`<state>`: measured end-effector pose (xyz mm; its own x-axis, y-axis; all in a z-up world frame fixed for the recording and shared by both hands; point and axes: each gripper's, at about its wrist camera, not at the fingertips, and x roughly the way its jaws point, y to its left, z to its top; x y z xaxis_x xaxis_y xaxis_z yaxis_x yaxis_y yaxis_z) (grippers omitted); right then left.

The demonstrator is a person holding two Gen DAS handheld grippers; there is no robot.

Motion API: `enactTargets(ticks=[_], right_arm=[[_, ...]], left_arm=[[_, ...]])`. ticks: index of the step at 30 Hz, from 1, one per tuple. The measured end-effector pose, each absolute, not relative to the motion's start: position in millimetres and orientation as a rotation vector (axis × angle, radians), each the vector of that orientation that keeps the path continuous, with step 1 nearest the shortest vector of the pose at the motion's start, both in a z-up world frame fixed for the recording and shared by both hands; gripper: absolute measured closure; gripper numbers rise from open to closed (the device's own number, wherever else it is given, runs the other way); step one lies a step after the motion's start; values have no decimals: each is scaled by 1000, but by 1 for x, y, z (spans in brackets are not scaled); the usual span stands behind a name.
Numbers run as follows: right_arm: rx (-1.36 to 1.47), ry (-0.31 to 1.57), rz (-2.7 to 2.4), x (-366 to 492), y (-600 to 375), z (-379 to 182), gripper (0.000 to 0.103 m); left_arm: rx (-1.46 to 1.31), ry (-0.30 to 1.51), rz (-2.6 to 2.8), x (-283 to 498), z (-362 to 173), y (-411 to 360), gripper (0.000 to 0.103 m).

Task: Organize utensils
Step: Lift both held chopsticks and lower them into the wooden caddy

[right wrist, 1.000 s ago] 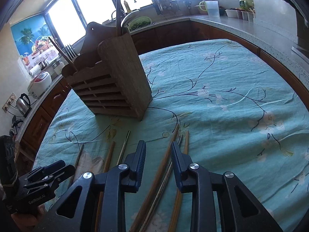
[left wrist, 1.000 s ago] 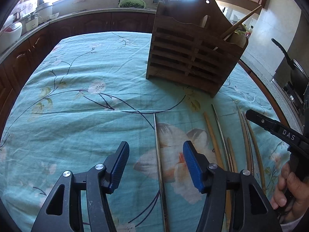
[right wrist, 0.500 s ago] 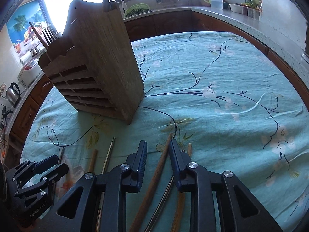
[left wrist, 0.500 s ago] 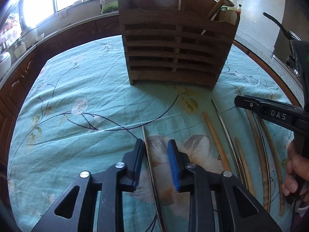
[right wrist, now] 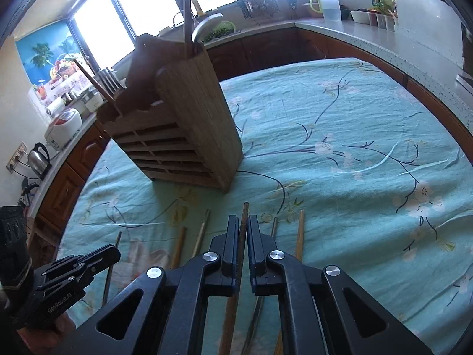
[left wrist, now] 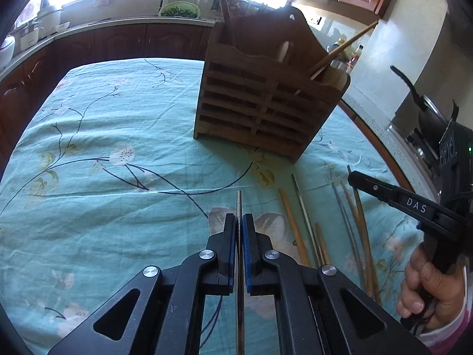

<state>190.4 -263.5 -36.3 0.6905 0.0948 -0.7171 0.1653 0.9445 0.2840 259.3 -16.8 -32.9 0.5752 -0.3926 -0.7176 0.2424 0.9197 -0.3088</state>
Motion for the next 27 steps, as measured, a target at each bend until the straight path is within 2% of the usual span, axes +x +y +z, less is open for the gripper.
enactTargets(ticks=[14,20,27], right_arm=[[343,545,29,132,-249,66,98],[312,471,15,121,-246,93,98],[301,458,4,120,-246,100,98]], left_arm=[[-294,634,-419,186,55,36,101],[-314,585,-413,170,62,48,101],[-327,572,-390,171,62,52,101]])
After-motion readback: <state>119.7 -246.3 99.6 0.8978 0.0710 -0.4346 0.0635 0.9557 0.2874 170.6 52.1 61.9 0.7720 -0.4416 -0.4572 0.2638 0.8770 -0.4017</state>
